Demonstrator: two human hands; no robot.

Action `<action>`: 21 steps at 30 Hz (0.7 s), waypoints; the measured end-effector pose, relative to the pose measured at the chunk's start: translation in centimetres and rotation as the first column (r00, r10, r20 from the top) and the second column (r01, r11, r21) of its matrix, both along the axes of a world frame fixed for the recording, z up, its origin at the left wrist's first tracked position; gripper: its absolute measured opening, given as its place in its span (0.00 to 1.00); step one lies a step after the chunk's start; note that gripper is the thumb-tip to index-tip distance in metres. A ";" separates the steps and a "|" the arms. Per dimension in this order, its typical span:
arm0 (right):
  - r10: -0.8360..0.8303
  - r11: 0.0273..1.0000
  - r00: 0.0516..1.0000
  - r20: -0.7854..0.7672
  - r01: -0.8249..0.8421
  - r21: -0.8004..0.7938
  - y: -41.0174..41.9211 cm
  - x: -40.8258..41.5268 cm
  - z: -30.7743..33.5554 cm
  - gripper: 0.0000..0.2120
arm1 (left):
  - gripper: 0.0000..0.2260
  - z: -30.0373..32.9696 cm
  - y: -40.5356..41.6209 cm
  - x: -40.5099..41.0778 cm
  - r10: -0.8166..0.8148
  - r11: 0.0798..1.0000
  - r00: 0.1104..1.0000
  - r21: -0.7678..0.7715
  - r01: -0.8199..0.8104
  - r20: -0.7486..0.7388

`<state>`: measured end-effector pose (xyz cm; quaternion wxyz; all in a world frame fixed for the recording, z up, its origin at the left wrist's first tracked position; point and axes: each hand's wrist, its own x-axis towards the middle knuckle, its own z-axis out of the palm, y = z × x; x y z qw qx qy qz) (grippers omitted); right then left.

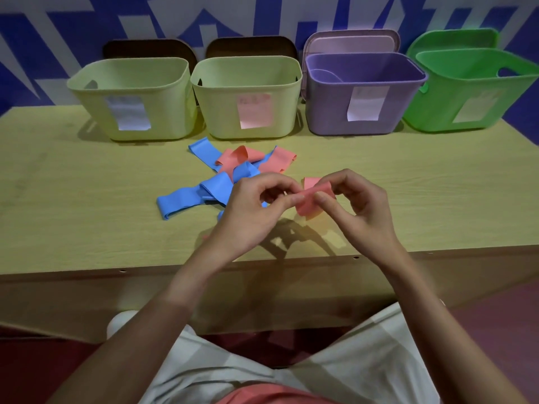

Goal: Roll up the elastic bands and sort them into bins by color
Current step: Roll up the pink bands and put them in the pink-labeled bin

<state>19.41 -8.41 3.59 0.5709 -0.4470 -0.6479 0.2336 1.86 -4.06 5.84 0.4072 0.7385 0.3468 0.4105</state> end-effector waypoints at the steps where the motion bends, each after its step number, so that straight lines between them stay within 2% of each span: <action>1: 0.008 1.000 1.000 -0.006 -0.008 -0.008 0.0 0.0 0.0 0.06 | 0.02 0.0 -0.1 0.0 -0.001 1.000 1.000 -0.008 0.001 0.007; 5: 0.024 0.999 0.999 -0.023 -0.024 -0.026 0.2 0.0 0.0 0.04 | 0.02 0.2 -0.1 0.0 -0.036 0.998 0.999 -0.057 0.038 0.039; 11: 0.037 0.999 0.997 -0.070 -0.038 -0.005 0.3 0.3 0.3 0.09 | 0.05 0.5 -0.3 0.0 -0.076 0.981 0.994 -0.175 0.088 0.077; 17: 0.001 1.000 0.997 -0.082 -0.002 -0.016 0.3 0.1 0.0 0.04 | 0.06 0.6 -0.3 0.3 -0.080 0.989 0.997 -0.123 0.081 0.011; 21: -0.014 1.000 0.997 -0.069 0.012 -0.020 0.3 0.3 -0.2 0.04 | 0.03 0.2 -0.3 0.1 -0.077 0.997 0.996 -0.024 0.076 -0.048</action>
